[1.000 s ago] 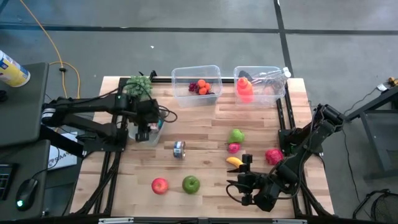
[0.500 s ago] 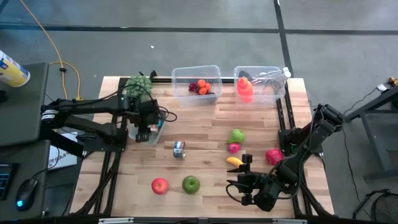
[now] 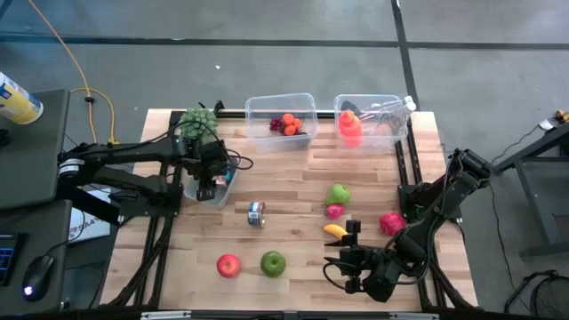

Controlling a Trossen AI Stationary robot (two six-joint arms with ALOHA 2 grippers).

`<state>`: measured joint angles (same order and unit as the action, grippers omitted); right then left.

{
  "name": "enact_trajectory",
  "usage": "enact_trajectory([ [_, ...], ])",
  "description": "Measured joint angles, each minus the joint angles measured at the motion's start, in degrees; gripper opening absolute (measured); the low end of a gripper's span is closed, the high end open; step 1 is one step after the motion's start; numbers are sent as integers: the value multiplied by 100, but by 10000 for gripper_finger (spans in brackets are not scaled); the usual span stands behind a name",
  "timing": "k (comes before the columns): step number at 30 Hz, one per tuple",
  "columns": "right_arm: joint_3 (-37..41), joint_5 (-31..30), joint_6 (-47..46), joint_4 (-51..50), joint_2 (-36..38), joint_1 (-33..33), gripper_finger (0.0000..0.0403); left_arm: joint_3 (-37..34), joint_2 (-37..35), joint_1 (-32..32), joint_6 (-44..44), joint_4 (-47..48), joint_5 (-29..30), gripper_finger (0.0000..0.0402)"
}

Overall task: Pick & Place Food Item
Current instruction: Put the green tuna can into the grey bin

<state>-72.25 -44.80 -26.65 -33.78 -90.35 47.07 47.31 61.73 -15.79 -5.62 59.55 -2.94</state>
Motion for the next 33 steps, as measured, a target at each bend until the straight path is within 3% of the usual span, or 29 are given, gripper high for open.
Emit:
enact_trajectory([
  [21, 0, 2, 0, -28, 0, 0, 149, -81, 348, -43, 263, -72, 328, 163],
  [33, 0, 25, -2, -29, 1, 0, 149, -81, 647, -70, 489, -137, 179, 164],
])
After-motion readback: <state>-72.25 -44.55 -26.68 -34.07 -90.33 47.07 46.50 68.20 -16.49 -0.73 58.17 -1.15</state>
